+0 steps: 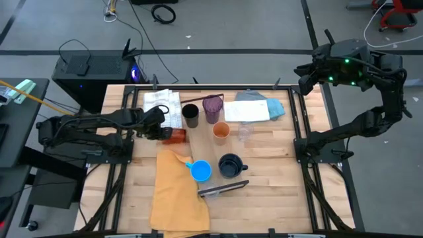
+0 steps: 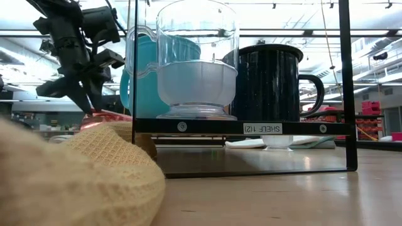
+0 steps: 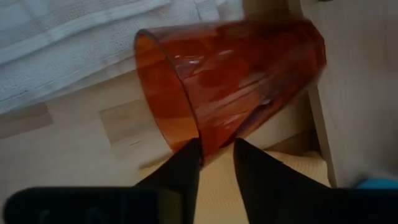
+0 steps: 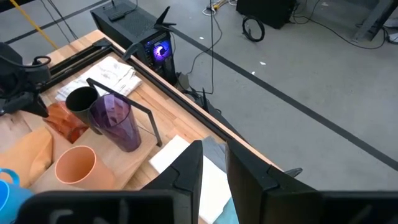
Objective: Stack small to large cups/mugs on shelf
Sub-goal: Put the brown cup on the shelf
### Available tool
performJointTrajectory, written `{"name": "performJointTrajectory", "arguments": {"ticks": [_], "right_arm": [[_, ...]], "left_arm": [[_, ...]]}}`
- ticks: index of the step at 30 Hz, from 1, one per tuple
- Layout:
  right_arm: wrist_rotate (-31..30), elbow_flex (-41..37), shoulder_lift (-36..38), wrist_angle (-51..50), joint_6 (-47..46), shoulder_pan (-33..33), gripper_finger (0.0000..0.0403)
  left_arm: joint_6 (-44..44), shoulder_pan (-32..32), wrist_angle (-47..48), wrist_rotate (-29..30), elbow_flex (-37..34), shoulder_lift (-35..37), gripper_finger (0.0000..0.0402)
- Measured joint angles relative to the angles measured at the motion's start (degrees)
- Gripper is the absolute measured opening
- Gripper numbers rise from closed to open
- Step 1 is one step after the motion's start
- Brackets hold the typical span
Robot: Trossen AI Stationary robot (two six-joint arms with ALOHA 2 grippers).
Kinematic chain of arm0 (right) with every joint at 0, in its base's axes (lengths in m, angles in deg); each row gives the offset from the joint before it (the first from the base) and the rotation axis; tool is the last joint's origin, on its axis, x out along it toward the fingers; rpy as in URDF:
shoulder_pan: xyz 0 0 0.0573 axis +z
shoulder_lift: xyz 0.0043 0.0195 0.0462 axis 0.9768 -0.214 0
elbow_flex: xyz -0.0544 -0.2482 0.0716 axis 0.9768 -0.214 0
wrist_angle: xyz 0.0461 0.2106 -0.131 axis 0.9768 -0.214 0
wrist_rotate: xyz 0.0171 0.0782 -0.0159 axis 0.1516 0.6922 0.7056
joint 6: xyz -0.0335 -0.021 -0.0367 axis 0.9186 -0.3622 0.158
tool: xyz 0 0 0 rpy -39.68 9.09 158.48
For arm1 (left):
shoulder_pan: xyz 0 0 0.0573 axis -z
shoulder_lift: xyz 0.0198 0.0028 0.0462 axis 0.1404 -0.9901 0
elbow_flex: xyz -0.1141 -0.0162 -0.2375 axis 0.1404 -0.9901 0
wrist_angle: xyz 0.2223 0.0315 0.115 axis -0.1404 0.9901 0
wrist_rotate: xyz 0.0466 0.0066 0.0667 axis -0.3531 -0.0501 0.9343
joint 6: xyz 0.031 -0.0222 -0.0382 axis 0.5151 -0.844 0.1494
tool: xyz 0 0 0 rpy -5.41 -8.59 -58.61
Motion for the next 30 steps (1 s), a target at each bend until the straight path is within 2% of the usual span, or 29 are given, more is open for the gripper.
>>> {"name": "performJointTrajectory", "arguments": {"ticks": [11, 22, 26, 30], "right_arm": [[-0.01, 0.00, 0.00, 0.00, 0.07, 0.01, 0.0077], [-0.01, 0.00, 0.00, 0.00, 0.07, -0.01, 0.0077], [-0.03, 0.00, 0.00, 0.00, 0.09, 0.01, 0.0077], [-0.01, 0.00, 0.00, 0.01, 0.18, -0.01, 0.0077]], "left_arm": [[2.75, 0.02, -0.49, 0.45, 0.02, 0.13, 0.0010], [2.40, 0.19, -0.44, -4.09, 1.33, 1.17, 0.0009], [2.61, 0.68, 2.38, -3.85, 5.94, 3.05, 0.0009], [3.66, 1.65, 11.61, -3.43, 13.55, 4.02, 0.0009]]}}
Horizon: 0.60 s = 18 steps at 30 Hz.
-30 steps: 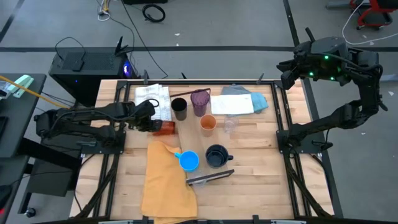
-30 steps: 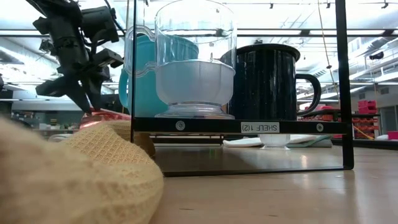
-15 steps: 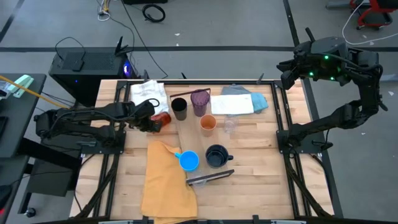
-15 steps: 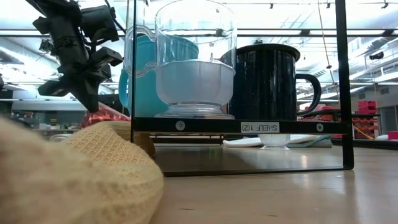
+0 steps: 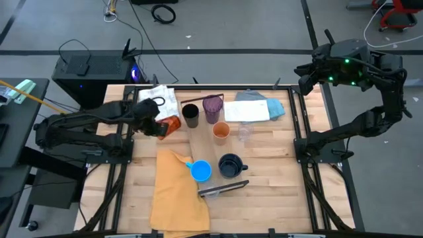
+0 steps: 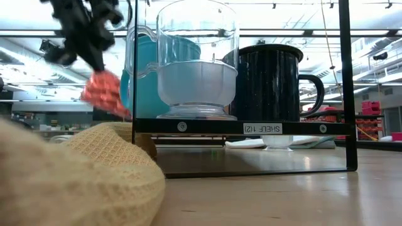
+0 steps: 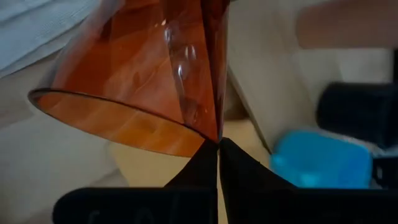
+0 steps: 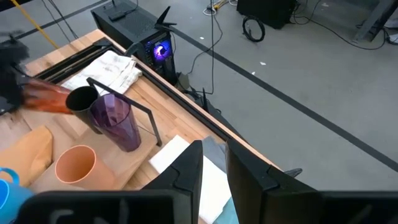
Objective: Stack small to large cups/mugs on shelf
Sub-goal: Put the brown cup on the shelf
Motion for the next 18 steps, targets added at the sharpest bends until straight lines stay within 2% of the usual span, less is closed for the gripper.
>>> {"name": "performJointTrajectory", "arguments": {"ticks": [4, 11, 15, 18], "right_arm": [[0.00, 0.00, 0.00, -0.01, 0.45, 0.02, 0.0077], [-0.01, 0.00, 0.00, -0.01, 1.89, 0.01, 0.0077], [-0.01, 0.00, 0.00, -0.01, 2.53, 0.00, 0.0074], [-0.01, 0.00, 0.00, -0.01, 2.53, 0.00, 0.0070]], "left_arm": [[0.83, 2.34, 11.36, -0.06, 10.17, -0.08, 0.0009], [0.11, 9.44, 22.20, -0.67, 25.52, -1.90, 0.0009], [0.50, 14.56, 30.20, -1.79, 33.09, -8.63, 0.0009], [4.36, 17.04, 34.46, -2.49, 39.60, -16.05, 0.0009]]}}
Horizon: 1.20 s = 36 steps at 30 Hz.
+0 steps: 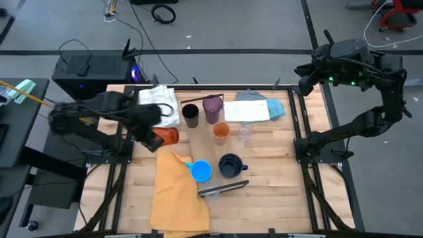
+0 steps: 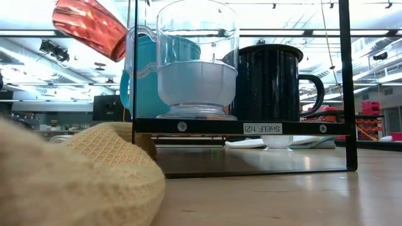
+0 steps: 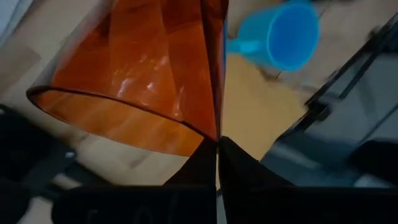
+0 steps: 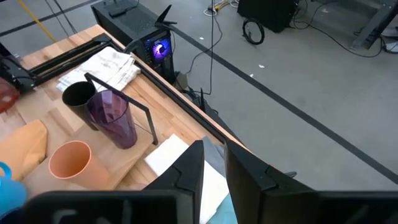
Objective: Stack small to large cups/mugs on shelf
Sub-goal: Put the brown cup on the shelf
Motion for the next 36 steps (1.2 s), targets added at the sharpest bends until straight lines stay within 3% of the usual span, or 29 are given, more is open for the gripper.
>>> {"name": "performJointTrajectory", "arguments": {"ticks": [7, 12, 26, 36], "right_arm": [[0.05, 0.00, 0.02, 0.00, -0.32, 0.02, 0.0064], [1.18, 0.00, 0.02, 0.00, -1.05, 0.02, 0.0063], [2.42, 0.00, 0.02, 0.02, -1.07, 0.02, 0.0060], [2.42, 0.00, 0.02, 0.00, -1.09, 0.02, 0.0059]], "left_arm": [[13.89, -0.82, 3.82, 0.64, 14.27, -14.97, 0.0009], [22.48, -1.48, 3.82, 1.09, 18.84, -20.60, 0.0009], [51.09, 5.09, 3.74, 12.54, 18.87, -20.30, 0.0009], [60.19, 2.89, 3.80, 18.83, 8.22, -20.38, 0.0009]]}}
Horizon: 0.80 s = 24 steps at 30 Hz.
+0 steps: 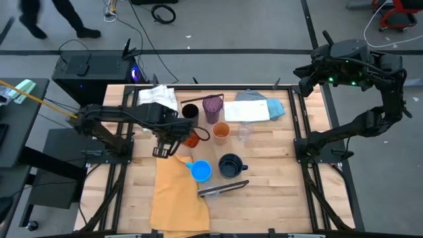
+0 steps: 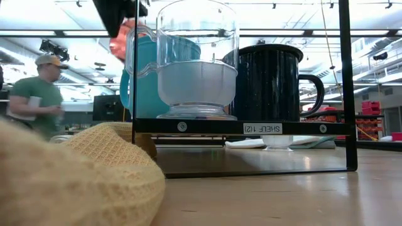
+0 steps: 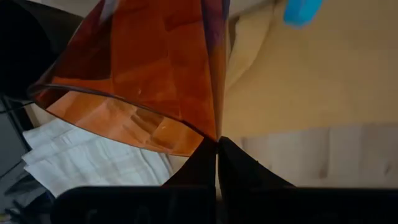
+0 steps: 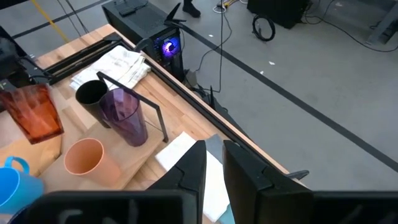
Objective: Stack small to large cups/mugs on shelf
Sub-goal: Put the brown cup on the shelf
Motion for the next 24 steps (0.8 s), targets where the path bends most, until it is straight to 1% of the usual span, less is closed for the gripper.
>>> {"name": "performJointTrajectory", "arguments": {"ticks": [3, 4, 7, 9, 16, 18, 20, 24], "right_arm": [[0.00, 0.00, 0.00, 0.00, 0.00, 0.00, 0.0059], [0.00, 0.00, 0.00, 0.00, -0.07, 0.00, 0.0059], [0.00, -0.01, -0.02, 0.00, -0.42, 0.00, 0.0057], [-0.01, 0.00, -0.21, 0.00, -0.43, 0.00, 0.0056], [0.03, -0.02, -1.07, 0.00, -0.66, 0.00, 0.0054], [0.22, -0.02, -1.29, 0.00, -0.66, 0.00, 0.0054], [0.24, -0.02, -1.33, 0.00, -0.67, 0.00, 0.0054], [0.26, -0.02, -1.33, 0.00, -1.02, 0.00, 0.0054]], "left_arm": [[2.29, 0.11, 0.03, 0.69, -1.90, -0.01, 0.0009], [2.47, 0.12, -0.01, 1.74, -2.13, -0.01, 0.0009], [3.59, 0.20, -0.06, 6.10, -2.17, 0.02, 0.0009], [6.08, 0.17, -0.05, 8.84, -2.15, 0.02, 0.0009], [18.38, 3.69, -0.01, 17.80, -2.15, 0.02, 0.0009], [22.98, 4.99, -0.07, 22.12, -2.15, 0.02, 0.0009], [23.94, 5.43, -0.07, 25.91, -2.12, 0.02, 0.0009], [26.25, 5.29, -0.09, 29.88, -2.11, 0.02, 0.0009]]}}
